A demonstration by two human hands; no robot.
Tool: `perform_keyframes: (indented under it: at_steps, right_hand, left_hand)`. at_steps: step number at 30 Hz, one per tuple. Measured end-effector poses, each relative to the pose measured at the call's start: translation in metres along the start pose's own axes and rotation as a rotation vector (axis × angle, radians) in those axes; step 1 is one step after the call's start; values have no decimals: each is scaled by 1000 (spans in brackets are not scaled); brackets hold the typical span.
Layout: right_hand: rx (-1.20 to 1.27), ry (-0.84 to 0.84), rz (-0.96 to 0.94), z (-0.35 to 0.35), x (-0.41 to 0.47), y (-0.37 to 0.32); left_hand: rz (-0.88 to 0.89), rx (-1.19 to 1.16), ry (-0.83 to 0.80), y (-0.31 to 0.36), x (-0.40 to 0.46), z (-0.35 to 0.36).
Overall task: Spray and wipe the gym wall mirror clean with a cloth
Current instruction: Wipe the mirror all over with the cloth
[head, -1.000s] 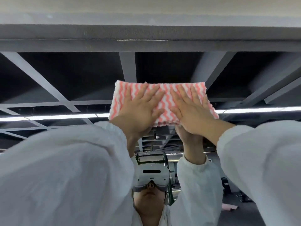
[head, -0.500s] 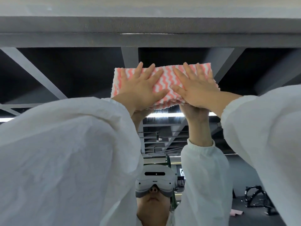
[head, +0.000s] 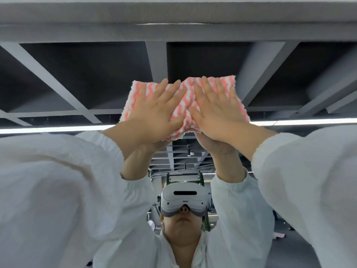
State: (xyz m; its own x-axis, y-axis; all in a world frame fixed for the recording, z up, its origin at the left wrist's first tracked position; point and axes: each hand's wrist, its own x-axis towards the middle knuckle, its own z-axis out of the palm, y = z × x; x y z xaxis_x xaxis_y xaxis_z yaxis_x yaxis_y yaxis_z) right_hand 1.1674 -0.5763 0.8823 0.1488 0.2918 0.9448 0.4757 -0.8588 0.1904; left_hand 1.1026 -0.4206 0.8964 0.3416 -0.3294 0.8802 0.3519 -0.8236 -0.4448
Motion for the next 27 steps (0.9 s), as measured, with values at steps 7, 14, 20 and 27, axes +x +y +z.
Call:
perform_keyframes:
  at_steps: [7, 14, 20, 27]
  right_hand:
    - [12, 38, -98, 13, -24, -52]
    - [-18, 53, -252, 16, -39, -76]
    - [-49, 69, -211, 15, -40, -49]
    - [-21, 81, -8, 20, -57, 27]
  left_hand:
    - [6, -25, 42, -25, -54, 8]
    - [-55, -34, 53, -34, -103, 19]
    - [-149, -61, 23, -6, -84, 12]
    - [-61, -16, -60, 61, -31, 2]
